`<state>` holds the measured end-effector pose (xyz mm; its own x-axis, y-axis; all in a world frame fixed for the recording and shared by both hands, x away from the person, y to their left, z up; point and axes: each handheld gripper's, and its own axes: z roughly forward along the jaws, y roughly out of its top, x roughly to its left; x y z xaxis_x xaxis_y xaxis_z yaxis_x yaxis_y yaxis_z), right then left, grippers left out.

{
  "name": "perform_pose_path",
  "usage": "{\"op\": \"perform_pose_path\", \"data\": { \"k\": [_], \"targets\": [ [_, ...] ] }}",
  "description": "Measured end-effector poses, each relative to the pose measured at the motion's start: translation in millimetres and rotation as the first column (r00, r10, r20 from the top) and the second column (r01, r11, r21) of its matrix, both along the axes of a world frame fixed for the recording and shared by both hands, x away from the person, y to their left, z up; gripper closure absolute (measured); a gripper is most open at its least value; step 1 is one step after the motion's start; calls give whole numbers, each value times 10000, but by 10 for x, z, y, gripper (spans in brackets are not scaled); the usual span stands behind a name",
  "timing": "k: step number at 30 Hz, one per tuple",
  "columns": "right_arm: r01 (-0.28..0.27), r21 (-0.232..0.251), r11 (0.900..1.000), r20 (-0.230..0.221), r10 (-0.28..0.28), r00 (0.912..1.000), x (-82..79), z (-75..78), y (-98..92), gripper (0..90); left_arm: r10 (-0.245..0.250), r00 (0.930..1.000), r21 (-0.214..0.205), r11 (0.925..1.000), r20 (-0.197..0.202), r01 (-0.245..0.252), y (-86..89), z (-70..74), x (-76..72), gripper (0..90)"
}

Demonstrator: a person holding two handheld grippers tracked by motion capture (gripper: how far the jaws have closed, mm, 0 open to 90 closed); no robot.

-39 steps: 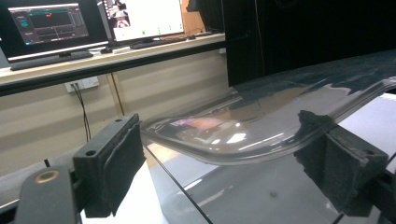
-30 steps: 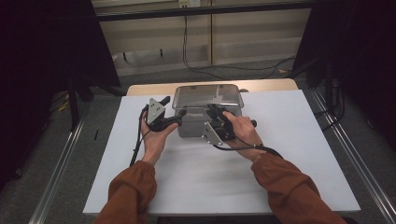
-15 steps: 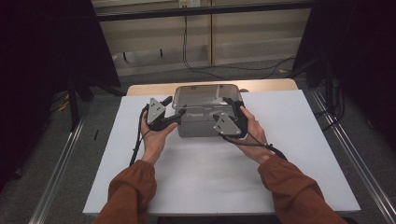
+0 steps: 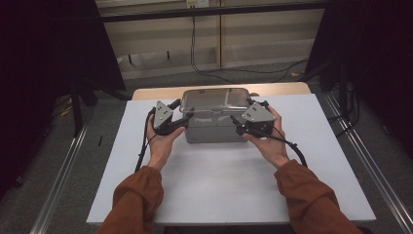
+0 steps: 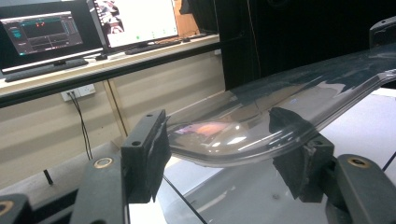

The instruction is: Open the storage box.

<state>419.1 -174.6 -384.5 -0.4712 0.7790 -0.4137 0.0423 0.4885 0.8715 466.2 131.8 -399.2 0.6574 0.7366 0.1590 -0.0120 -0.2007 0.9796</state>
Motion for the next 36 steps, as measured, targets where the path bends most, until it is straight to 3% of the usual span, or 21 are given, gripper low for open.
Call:
{"op": "perform_pose_path", "data": {
  "k": [9,13,18,36],
  "targets": [
    [-133,994,9950,-330,166,9993,81,-16,-127,120,-18,10000,-16,10000,18,18,12,39,28,423],
    [-205,1321,9910,-295,247,9993,116,-7,-168,127,-36,10000,-74,10000,46,36,13,54,39,430],
    [-316,1917,9810,-170,355,9992,157,22,-219,192,-78,10000,-97,9999,17,78,8,69,56,445],
    [-567,2453,9678,137,550,9984,268,67,-320,387,-125,9998,-145,9998,122,127,-3,148,121,470]
  ]
}}
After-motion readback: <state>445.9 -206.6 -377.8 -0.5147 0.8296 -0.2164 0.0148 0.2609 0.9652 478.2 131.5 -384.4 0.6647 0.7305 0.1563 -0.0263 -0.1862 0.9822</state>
